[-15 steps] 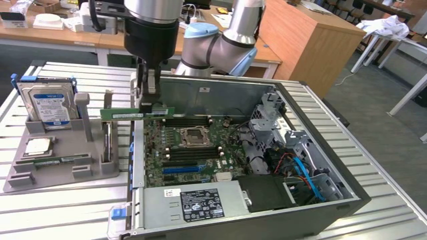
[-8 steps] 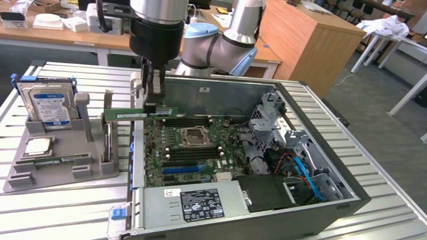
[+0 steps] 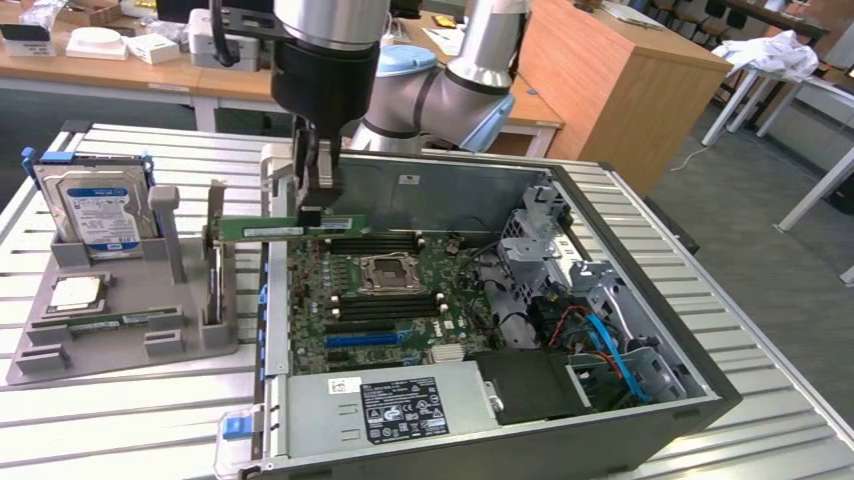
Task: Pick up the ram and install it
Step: 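Pick up the ram and move it above insertion slot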
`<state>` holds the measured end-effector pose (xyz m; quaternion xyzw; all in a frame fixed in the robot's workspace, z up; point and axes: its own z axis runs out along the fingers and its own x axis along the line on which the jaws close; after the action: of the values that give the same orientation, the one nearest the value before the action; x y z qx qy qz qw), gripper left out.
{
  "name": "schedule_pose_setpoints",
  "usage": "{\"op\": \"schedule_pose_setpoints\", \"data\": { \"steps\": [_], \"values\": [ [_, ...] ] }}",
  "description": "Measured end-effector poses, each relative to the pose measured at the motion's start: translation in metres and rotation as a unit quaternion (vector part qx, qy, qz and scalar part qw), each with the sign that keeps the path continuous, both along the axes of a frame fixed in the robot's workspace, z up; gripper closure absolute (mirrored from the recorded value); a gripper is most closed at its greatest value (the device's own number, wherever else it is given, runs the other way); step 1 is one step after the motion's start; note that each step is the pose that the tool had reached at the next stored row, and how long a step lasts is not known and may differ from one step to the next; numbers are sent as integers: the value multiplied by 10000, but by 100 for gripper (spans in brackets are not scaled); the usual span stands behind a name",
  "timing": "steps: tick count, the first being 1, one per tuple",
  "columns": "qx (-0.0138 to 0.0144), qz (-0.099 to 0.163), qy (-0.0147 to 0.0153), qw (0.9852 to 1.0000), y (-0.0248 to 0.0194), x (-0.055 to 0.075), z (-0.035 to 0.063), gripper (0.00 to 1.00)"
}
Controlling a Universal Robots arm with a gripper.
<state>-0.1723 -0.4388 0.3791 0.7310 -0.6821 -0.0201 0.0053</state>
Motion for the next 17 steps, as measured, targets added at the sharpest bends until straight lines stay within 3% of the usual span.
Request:
{"op": "schedule_pose_setpoints", "data": {
  "steps": [17],
  "values": [
    [0, 0, 0, 10000, 0, 165, 0, 88]
  ]
}}
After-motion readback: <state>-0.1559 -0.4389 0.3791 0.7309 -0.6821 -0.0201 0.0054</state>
